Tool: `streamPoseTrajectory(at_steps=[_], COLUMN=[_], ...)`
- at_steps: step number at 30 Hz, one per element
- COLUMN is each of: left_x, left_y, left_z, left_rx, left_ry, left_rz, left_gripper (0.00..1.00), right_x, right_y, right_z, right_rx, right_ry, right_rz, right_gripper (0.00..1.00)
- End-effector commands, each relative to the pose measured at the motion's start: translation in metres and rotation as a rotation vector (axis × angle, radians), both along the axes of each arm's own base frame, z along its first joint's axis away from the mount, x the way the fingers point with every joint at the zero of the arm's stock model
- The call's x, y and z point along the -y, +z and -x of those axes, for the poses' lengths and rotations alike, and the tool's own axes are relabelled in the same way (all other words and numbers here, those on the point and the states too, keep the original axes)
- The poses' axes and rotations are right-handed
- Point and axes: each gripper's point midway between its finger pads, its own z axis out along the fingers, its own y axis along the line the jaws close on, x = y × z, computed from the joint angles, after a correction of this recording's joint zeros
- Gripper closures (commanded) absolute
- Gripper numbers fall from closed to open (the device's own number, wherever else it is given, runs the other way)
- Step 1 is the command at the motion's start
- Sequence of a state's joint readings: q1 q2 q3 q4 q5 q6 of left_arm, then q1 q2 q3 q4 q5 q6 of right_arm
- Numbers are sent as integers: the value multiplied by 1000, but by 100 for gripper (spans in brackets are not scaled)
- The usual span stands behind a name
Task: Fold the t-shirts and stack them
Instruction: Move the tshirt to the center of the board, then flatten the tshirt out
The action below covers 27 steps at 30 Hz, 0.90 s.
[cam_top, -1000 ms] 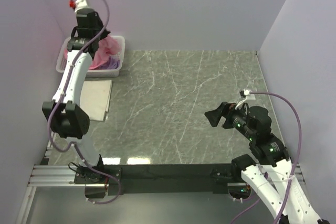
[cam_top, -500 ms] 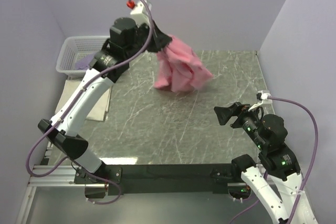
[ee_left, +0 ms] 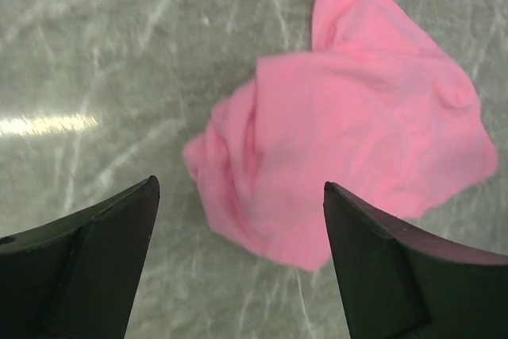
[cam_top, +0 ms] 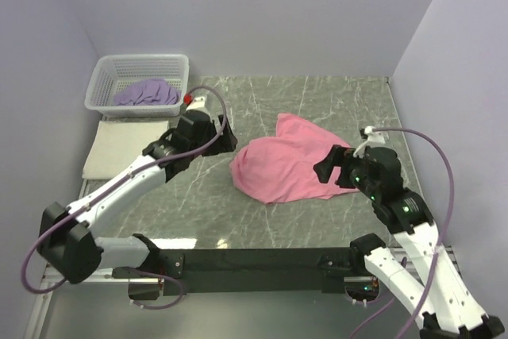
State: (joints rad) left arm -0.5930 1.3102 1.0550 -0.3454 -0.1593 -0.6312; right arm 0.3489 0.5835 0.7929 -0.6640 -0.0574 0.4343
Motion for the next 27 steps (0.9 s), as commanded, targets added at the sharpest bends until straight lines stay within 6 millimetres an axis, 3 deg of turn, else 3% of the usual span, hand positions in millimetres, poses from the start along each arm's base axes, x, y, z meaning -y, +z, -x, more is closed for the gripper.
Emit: streamPoseTrajectory(at_steps=[1,5,8,15,17,21,27], left_x=[10,35,51,76,82,85,79], left_y=[-1,-36,-59,-99,-103,-129,-147], left_z=[33,67,77,62,57,55,58], left_rx=[-22,-124,-188,-257,-260,-304,-326], left_ry=[-4,-37,-34,-22,-20,1,21], left_rz=[91,165,206,177,170,135,88], left_gripper=[11,14,16,24,26,31,41], right_x=[3,1,13,50,65,90,104], right_y=[-26,-58,-81,-117,-124,-144,-170], right_z=[-8,-21,-28,-40,-44,-48,-50], right_rx=[-110,-211,-270,-339,-355,-399,-466], right_ry=[-49,-85,-180,-394,-478,-609,-676], right_rz=[34,59,87,80,77,50,71], right_gripper=[0,3,9,13,13,14,15])
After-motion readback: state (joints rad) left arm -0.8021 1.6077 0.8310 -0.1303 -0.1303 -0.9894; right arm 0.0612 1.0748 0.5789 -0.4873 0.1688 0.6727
